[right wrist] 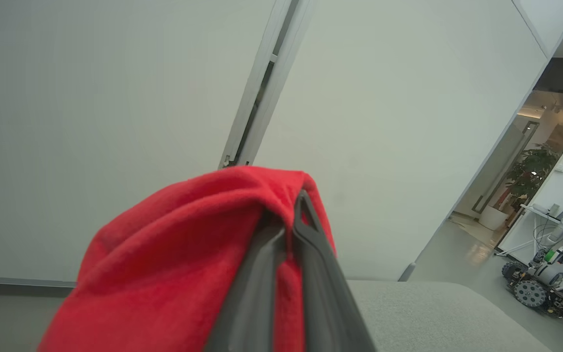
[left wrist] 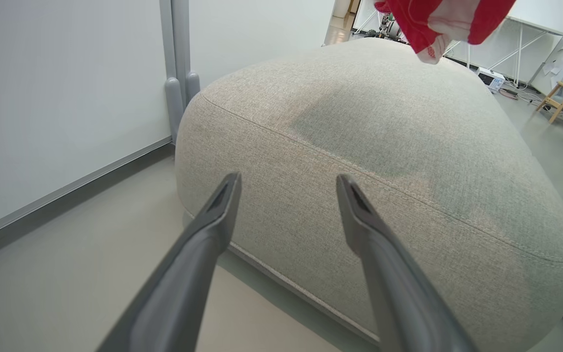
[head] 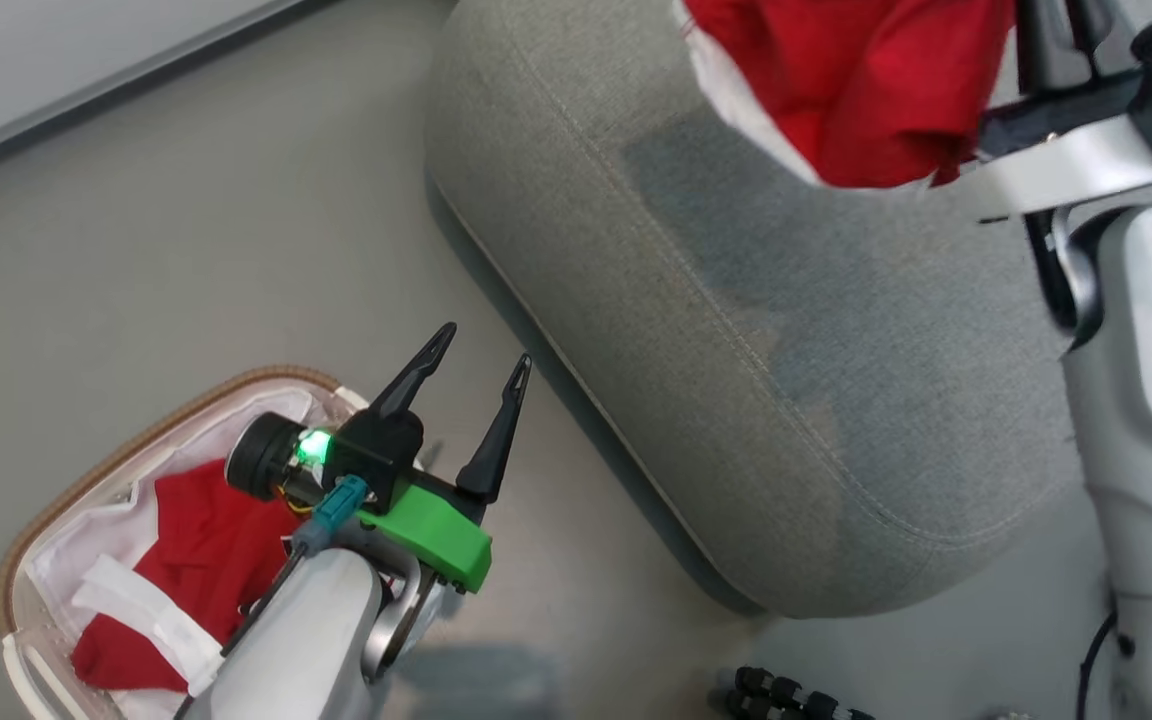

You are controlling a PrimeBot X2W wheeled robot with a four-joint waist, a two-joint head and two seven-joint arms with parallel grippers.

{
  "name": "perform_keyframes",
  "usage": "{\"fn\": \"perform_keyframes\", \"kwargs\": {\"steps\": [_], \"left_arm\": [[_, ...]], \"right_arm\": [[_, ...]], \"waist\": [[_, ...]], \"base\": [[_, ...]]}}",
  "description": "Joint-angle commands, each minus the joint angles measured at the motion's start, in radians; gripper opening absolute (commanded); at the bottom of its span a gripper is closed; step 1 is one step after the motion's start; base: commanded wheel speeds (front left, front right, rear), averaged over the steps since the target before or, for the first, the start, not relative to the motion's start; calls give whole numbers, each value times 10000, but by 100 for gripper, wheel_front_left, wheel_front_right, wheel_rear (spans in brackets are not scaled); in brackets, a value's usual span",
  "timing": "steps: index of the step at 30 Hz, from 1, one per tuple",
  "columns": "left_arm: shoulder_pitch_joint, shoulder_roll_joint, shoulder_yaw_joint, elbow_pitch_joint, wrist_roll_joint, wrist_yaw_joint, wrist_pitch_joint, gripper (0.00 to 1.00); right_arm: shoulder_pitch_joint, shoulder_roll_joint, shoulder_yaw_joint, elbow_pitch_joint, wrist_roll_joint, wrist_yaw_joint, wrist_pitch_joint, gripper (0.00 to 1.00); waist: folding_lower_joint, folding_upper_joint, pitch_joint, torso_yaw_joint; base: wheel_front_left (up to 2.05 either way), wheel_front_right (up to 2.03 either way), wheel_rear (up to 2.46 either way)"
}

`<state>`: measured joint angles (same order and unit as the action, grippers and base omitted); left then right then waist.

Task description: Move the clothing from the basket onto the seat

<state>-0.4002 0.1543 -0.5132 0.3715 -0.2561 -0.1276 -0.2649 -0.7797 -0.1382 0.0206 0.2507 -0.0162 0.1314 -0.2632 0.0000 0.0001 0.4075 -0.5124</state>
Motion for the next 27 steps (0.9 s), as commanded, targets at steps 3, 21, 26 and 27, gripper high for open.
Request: {"fn": "perform_keyframes", "kwargs": {"steps": [3,21,26,27], "left_arm": [[-534,344,-132,-122,-90,-45,6,100],[-1639,1027,-545,-278,-404,-44,6,100],[-1206,889,-347,-76,-499,-45,8,100],[-1145,854,-303,-33,-507,-45,6,100]], "right_arm": [[-1041,-410,-372,755,-425,-14,-24,0],[-2149,-262,-3579,4026,-2496,-14,-22,0],[-1038,25,-4177,3996,-2542,-14,-24,36],[-764,79,-4240,3923,-2492,-14,-24,59]], "waist": [[0,-1,1359,1009],[0,-1,3162,2484],[0,-1,2671,2449],[0,-1,2556,2435]], "base": [[0,0,0],[0,0,0],[0,0,0],[0,0,0]]}}
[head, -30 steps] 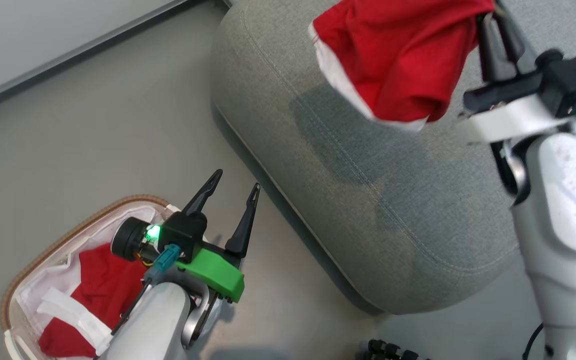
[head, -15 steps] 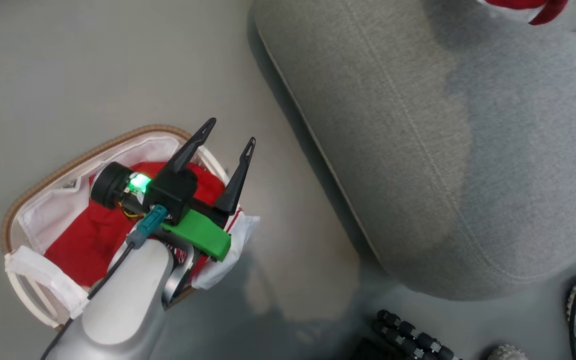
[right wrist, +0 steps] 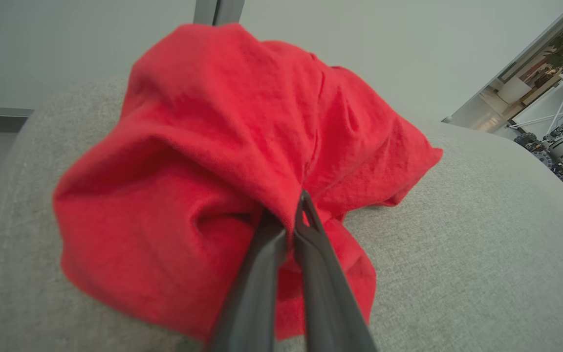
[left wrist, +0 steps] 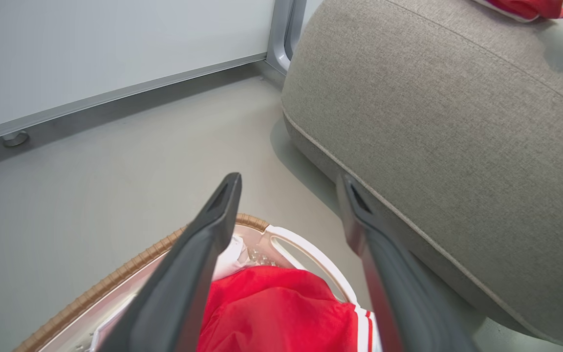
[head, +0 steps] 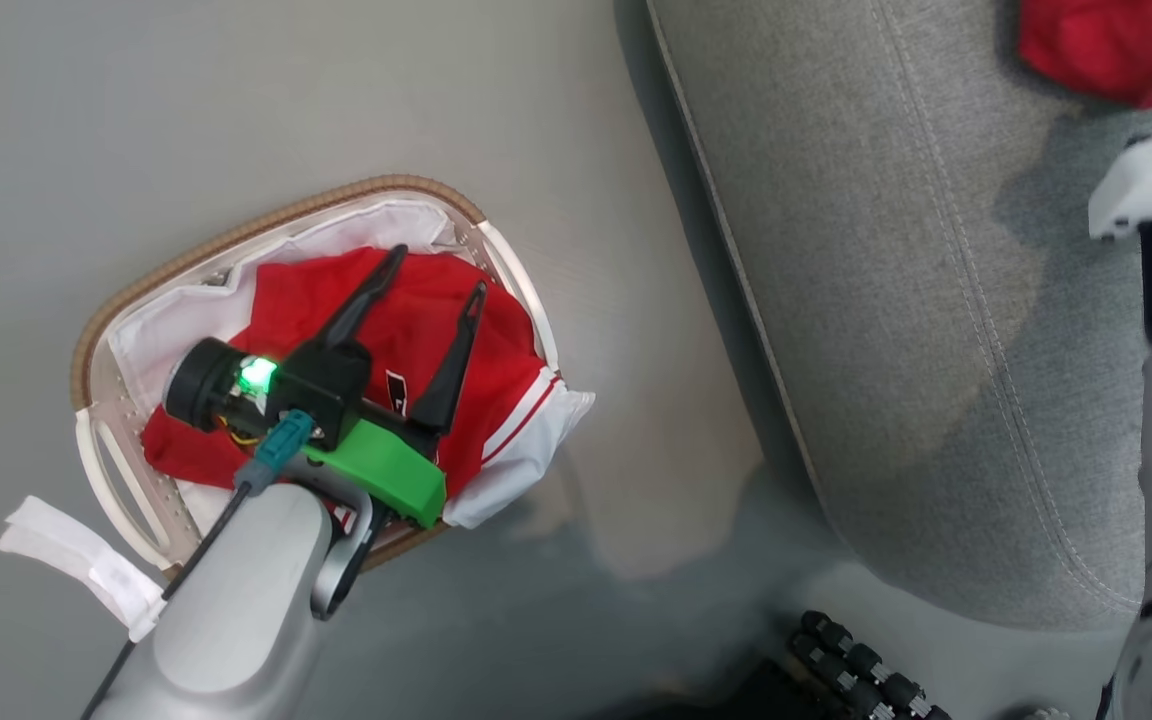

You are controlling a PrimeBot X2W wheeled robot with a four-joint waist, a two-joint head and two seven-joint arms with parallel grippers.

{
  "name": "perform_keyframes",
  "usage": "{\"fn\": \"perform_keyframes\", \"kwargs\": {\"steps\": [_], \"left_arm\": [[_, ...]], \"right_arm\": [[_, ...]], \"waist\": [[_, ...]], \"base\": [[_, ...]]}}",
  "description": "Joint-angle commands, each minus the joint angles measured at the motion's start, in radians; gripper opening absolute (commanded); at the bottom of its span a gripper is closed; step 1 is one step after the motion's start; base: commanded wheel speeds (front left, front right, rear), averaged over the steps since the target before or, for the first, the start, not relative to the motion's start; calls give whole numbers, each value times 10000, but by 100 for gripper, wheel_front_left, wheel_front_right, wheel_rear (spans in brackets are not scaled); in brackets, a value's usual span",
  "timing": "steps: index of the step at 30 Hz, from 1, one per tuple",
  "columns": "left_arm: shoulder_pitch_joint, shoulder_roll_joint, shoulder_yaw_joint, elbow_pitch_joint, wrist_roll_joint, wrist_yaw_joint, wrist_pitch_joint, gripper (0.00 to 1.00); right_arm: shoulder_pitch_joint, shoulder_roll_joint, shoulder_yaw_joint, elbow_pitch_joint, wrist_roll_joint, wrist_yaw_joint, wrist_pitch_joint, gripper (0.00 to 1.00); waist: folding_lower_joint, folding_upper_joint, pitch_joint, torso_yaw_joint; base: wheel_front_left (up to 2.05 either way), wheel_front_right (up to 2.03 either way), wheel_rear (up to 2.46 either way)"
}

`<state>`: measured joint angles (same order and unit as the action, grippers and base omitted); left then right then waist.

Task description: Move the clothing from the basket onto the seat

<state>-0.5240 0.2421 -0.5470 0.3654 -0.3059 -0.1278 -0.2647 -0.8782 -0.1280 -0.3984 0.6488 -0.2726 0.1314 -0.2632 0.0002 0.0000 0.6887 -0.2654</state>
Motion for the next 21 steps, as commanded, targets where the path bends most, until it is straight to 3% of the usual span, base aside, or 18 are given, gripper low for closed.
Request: {"fn": "perform_keyframes", "kwargs": {"steps": [1,9,21], "left_arm": [[148,-44,91,54,-15,-43,5,100],[807,-458,795,345,79,-43,5,100],[2343,-1274,2649,758,454,-35,5,100]], "right_arm": [[449,32,-83,-168,130,-14,-22,100],[2255,229,-1,-964,757,-14,-24,100],[4044,403,1531,-2139,1993,-12,-24,100]], "waist": [[-2,0,-354,-49],[-2,0,-1673,-32],[-2,0,-3798,678]], "base": [[0,0,0],[0,0,0],[0,0,0]]}}
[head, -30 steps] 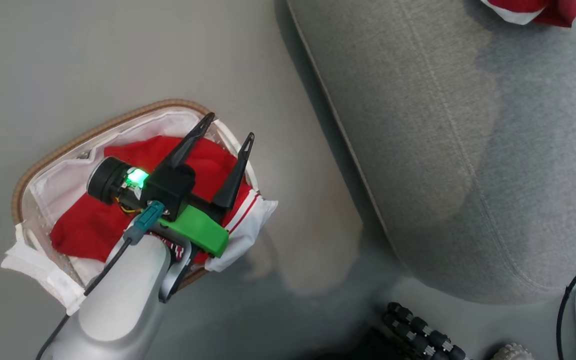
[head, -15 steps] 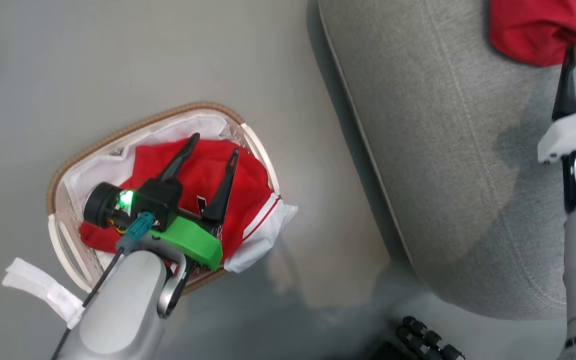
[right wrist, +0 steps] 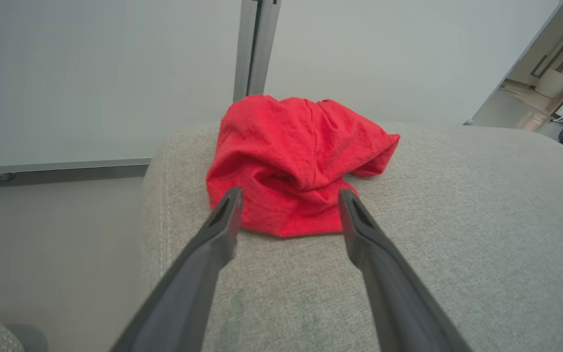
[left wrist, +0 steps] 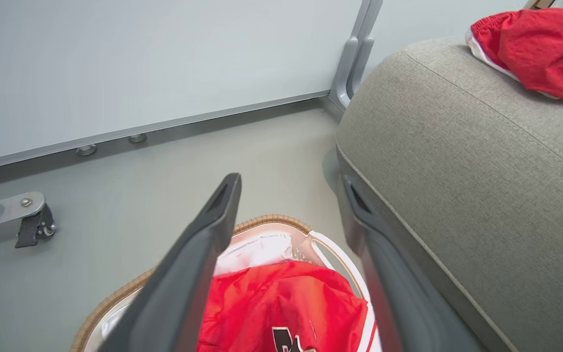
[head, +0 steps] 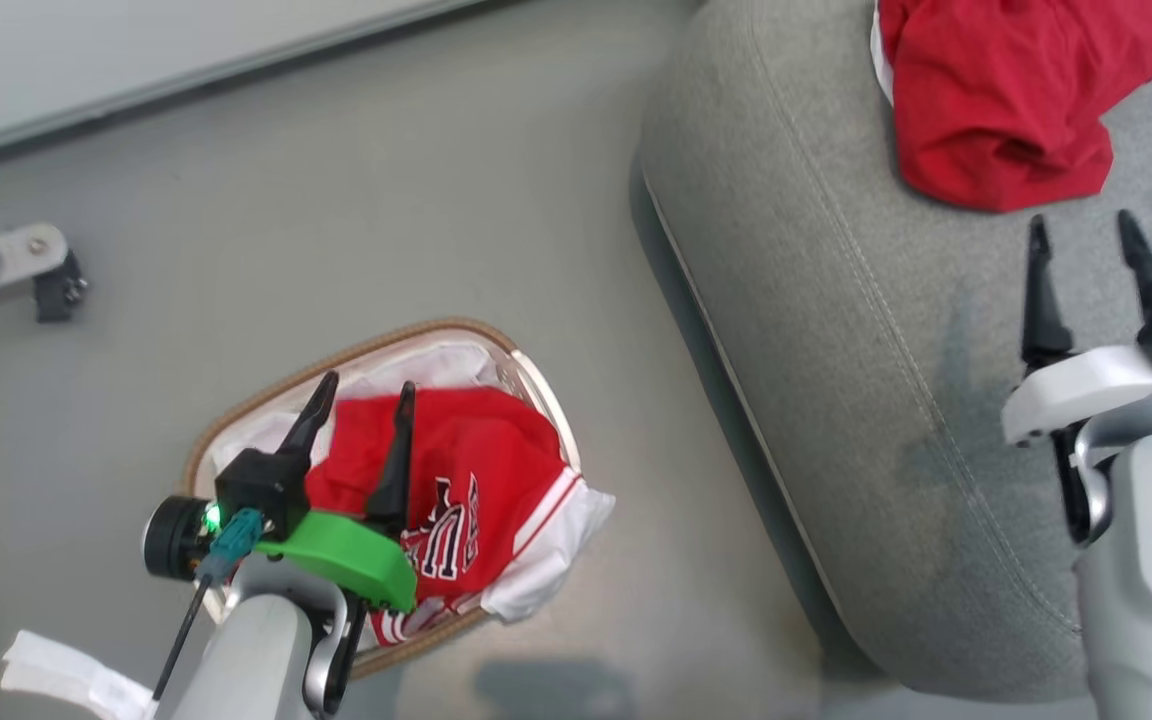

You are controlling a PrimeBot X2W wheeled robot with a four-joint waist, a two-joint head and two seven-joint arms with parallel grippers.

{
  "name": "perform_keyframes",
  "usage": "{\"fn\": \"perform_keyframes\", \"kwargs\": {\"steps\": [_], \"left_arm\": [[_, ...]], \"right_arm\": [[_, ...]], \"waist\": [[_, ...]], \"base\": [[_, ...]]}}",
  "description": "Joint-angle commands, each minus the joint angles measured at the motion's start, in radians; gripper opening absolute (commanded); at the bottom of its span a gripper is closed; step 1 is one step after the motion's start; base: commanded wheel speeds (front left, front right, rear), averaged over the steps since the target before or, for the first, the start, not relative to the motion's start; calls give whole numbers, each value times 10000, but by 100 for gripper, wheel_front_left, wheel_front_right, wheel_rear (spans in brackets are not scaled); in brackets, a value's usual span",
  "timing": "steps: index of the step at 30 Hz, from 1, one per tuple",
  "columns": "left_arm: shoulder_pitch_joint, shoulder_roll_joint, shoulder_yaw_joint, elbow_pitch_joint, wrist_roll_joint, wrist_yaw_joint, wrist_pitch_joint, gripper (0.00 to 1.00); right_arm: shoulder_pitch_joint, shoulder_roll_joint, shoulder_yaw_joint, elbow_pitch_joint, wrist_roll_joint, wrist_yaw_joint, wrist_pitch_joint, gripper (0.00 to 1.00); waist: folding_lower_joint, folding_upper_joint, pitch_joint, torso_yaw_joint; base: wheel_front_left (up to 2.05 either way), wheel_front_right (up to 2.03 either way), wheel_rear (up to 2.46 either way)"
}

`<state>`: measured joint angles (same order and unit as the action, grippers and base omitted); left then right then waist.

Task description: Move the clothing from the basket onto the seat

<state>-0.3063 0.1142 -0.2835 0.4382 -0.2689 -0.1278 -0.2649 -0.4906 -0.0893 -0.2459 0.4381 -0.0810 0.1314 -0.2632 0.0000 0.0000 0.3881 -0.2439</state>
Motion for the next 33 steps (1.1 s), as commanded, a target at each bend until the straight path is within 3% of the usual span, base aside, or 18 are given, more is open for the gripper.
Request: {"fn": "perform_keyframes", "kwargs": {"steps": [1,18,33], "left_arm": [[269,-48,202,36,97,-36,8,100],[1250,-548,2302,398,560,-41,7,100],[2466,-625,2735,378,322,-31,7,100]], "right_arm": [[262,51,173,-105,198,-14,-24,100],[1445,362,2315,-235,2023,-14,-24,100],[2410,365,3071,93,2424,-14,-24,100]], "waist": [[0,0,-908,560],[0,0,-2287,2060],[0,0,-3302,2275]], "base": [[0,0,0],[0,0,0],[0,0,0]]}}
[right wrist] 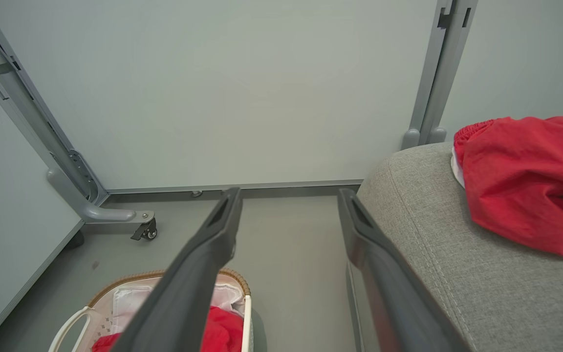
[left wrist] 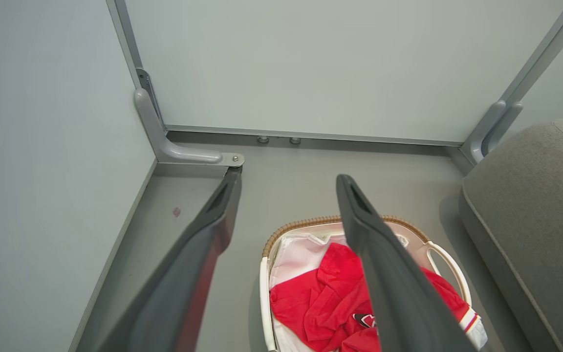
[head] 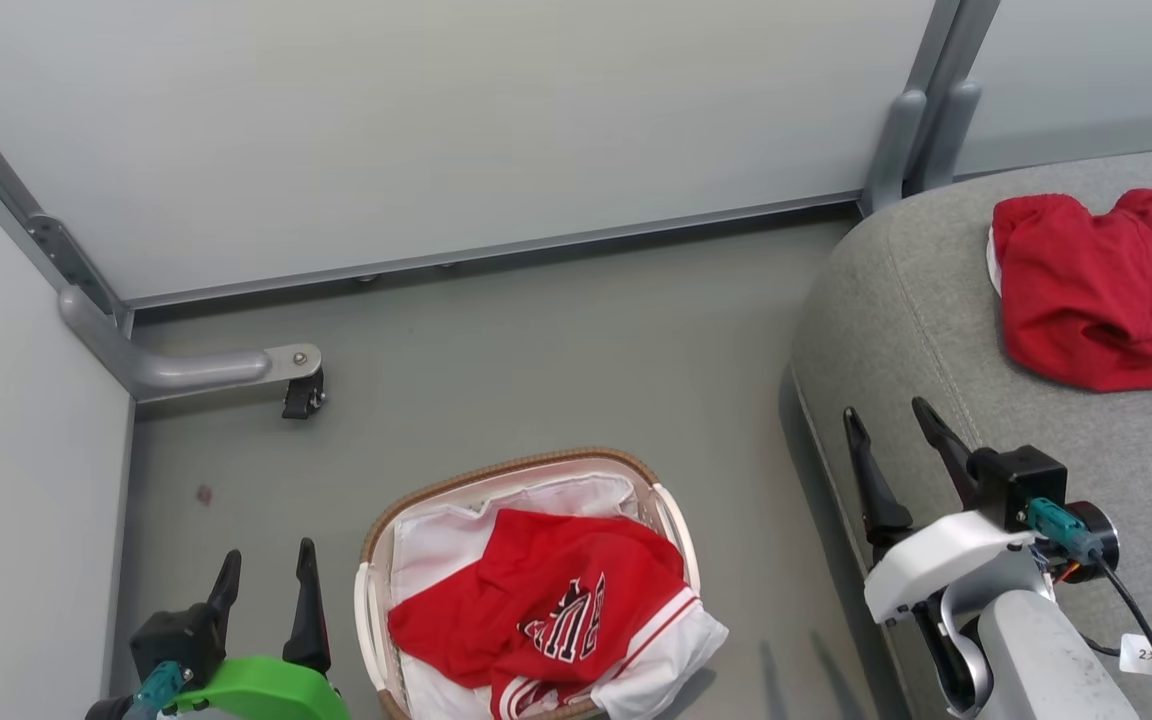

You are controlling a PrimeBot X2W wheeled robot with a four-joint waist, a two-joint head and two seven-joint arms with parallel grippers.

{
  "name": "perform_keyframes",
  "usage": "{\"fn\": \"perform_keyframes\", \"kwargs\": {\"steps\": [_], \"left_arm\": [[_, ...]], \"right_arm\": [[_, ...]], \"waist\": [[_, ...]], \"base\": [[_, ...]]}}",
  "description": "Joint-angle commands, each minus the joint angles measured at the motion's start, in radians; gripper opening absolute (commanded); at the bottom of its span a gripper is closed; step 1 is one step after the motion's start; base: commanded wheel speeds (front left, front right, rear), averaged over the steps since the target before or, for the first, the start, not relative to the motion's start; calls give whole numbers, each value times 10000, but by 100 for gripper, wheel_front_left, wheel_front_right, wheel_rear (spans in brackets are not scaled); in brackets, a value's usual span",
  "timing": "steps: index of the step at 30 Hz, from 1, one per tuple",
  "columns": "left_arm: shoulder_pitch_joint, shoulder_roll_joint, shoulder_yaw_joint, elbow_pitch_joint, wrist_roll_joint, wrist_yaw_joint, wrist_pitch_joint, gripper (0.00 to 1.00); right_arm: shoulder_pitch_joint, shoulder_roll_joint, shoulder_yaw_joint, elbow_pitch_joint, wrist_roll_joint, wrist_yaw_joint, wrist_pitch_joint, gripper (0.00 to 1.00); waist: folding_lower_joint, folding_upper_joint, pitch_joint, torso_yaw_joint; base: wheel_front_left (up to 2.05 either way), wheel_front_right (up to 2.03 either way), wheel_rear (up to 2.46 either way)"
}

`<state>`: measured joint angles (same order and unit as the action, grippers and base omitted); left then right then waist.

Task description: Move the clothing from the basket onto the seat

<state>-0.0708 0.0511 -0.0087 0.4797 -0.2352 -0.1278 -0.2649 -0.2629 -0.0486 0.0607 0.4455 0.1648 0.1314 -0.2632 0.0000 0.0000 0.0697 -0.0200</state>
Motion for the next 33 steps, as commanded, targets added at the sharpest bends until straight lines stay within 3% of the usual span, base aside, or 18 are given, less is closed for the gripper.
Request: {"fn": "perform_keyframes", "kwargs": {"steps": [1,8,16,23,33], "left_arm": [[176,5,-30,-53,-84,-1,7,100],[130,6,-303,62,-418,46,8,100],[-914,14,-1134,511,-946,-29,8,100],[-2309,24,-2428,840,-1455,-40,7,100],[-4403,471,-4670,1847,-2332,-43,9,100]], "right_arm": [[177,-41,9,22,-51,-14,-24,100],[202,-42,28,-76,-127,-12,-24,100],[-417,-39,155,-469,-61,-14,-24,100],[-1209,-37,331,-966,66,-12,-24,100],[-2216,-35,824,-1730,118,-12,-24,100]], "waist": [[0,0,-142,28],[0,0,93,-81],[0,0,1314,-366],[0,0,2746,-811],[0,0,4556,-1565]], "base": [[0,0,0],[0,0,0],[0,0,0],[0,0,0],[0,0,0]]}}
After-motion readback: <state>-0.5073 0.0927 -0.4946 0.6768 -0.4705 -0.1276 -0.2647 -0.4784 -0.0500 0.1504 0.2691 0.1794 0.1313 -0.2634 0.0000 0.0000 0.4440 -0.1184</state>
